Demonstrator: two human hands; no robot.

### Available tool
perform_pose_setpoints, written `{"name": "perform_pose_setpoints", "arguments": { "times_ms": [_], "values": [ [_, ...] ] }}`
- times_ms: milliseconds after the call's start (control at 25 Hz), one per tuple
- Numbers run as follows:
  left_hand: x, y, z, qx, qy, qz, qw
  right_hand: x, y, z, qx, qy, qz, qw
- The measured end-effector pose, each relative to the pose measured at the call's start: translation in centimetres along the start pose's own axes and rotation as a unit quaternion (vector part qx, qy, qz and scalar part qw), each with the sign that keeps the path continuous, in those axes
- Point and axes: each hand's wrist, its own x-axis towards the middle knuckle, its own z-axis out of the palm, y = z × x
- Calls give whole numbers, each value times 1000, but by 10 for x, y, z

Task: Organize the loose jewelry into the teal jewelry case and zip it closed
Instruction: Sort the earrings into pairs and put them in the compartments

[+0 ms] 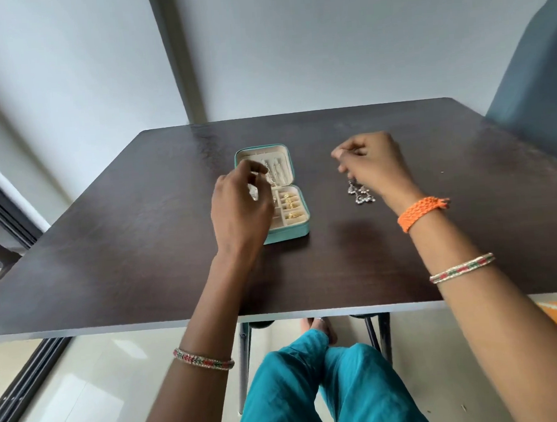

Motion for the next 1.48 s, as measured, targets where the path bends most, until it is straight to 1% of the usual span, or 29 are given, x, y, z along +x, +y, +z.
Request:
{"name": "perform_pose_setpoints", "arguments": {
  "times_ms": [80, 160, 200, 280, 400, 480, 560, 640, 720, 800, 880, 1000, 1120, 1240, 1320, 1400, 1480],
  "values": [
    [0, 26, 10, -15, -24, 39, 999, 10, 21, -23, 8, 31, 40, 999],
    [-1, 49, 36, -46, -74, 50, 995, 15, 45, -35, -20, 50, 74, 996],
    [-3, 58, 54, -55, -105, 37, 992, 16, 57, -36, -62, 53, 79, 994],
    [-1, 65, 90, -64, -152, -17, 986, 18, 72, -33, -130, 50, 70, 988],
    [7, 55, 125, -29, -165, -115, 979, 20, 76, -28, -123, 27, 64, 990],
    [12, 49, 134, -12, -169, -154, 973, 21, 76, -28, -105, 8, 63, 992],
    [16, 48, 138, 8, -183, -165, 969, 20, 79, -27, -122, -14, 62, 991],
    [18, 51, 140, 35, -197, -158, 967, 20, 80, -27, -157, -27, 50, 986],
    [18, 53, 142, 52, -208, -153, 965, 23, 82, -28, -150, -37, 47, 987],
    [18, 50, 141, 42, -210, -154, 965, 25, 87, -28, -119, -43, 48, 991],
    [19, 45, 139, -25, -195, -176, 965, 27, 90, -27, -72, -45, 40, 996],
    [24, 40, 133, -145, -153, -218, 953, 25, 85, -27, 38, -55, 35, 997],
    [24, 36, 131, -197, -144, -239, 940, 22, 75, -31, 130, -74, 40, 988],
    [25, 40, 129, -250, -142, -263, 921, 18, 68, -37, 226, -74, 52, 970],
    [24, 48, 123, -312, -169, -271, 895, 16, 64, -40, 297, -82, 58, 950],
    [23, 57, 116, -369, -200, -273, 866, 15, 60, -41, 342, -95, 61, 933],
    [24, 63, 109, -390, -208, -261, 858, 14, 54, -42, 375, -104, 65, 919]
  ]
}}
